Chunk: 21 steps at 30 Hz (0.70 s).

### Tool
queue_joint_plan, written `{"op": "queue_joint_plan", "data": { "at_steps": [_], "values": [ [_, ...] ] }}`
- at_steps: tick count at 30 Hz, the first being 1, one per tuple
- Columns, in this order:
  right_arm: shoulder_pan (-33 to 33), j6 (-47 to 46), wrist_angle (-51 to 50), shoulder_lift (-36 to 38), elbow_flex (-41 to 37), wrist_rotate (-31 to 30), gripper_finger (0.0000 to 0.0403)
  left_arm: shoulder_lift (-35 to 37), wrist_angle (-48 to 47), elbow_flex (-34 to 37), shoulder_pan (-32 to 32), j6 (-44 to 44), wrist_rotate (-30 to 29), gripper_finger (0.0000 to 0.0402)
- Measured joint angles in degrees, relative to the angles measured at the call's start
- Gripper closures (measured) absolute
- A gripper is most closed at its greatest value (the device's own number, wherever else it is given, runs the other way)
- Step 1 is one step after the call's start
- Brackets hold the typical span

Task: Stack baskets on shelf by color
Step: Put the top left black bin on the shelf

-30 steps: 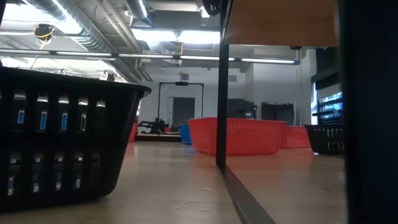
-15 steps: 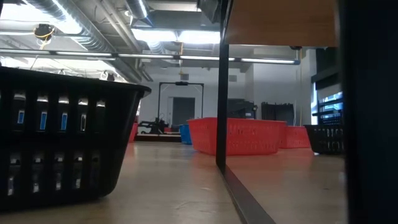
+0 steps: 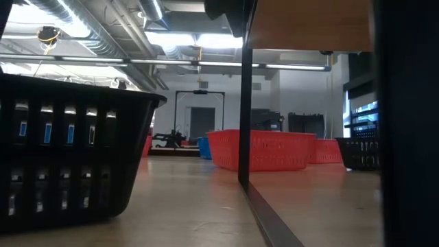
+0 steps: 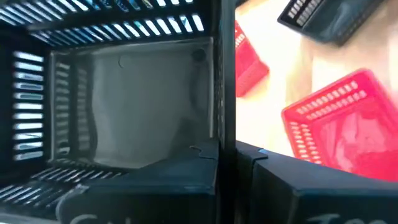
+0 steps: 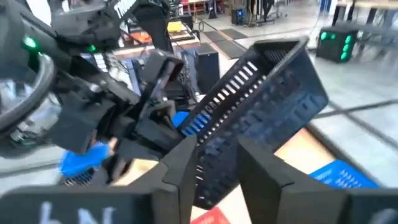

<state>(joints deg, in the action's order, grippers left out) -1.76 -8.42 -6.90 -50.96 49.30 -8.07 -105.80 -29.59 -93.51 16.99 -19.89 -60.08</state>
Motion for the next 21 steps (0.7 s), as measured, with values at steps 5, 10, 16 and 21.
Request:
{"op": "queue_joint_plan", "data": {
  "at_steps": [5,10,16,21],
  "values": [
    [0.0,5.4,0.4,-0.1,0.0,-5.1,0.0278,0.0,0.0,0.0,0.0,-1.7,-1.7,0.0402],
    [0.0,-0.7,3.9,-0.1,0.0,-8.4,0.0277,0.0,-1.0,0.0,-0.2,-1.9,-10.6,0.0402],
    [0.0,-3.4,8.6,-1.7,0.0,-8.4,0.0277,0.0,-0.6,0.0,-1.9,-7.4,-18.2,0.0402],
    [0.0,-3.3,13.9,-5.3,0.0,-8.4,0.0277,0.1,-0.3,0.0,-3.7,-17.4,-19.7,0.0402]
  ]
}}
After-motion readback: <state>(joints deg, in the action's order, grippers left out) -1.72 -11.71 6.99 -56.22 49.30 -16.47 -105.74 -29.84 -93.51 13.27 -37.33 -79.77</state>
